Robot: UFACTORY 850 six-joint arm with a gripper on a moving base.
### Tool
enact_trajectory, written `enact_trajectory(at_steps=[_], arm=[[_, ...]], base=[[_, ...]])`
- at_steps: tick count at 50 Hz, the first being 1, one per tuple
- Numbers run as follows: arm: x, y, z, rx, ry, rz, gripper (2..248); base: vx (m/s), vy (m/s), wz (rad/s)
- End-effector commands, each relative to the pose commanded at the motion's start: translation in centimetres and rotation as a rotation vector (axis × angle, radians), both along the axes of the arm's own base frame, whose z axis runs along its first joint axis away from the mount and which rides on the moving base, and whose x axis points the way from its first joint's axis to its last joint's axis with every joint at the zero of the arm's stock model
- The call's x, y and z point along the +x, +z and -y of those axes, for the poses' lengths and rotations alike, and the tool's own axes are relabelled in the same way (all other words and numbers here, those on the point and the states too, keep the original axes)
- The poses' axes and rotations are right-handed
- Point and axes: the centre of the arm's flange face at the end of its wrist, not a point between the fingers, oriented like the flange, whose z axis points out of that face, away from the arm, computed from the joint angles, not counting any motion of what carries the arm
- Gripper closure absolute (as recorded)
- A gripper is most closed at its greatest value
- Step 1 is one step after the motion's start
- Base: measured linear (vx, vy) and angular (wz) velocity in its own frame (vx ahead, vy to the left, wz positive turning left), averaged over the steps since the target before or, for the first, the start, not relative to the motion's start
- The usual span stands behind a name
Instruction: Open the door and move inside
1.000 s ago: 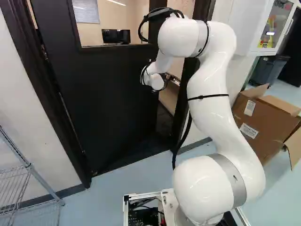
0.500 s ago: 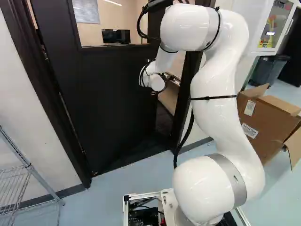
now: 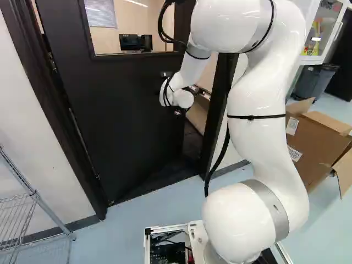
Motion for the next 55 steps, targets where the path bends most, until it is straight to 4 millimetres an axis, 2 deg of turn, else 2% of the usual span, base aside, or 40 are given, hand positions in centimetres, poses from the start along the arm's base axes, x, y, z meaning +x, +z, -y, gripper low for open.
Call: enact_trajectory(at_steps=[14, 55], arm=[[1.6, -0.6, -2.7, -0.059, 0.121, -0.008, 3], [7.3, -1.8, -9.4, -0.056, 0.206, 0.048, 3]], base=[[0.0, 0.0, 0.0], [0.0, 0.0, 0.0]])
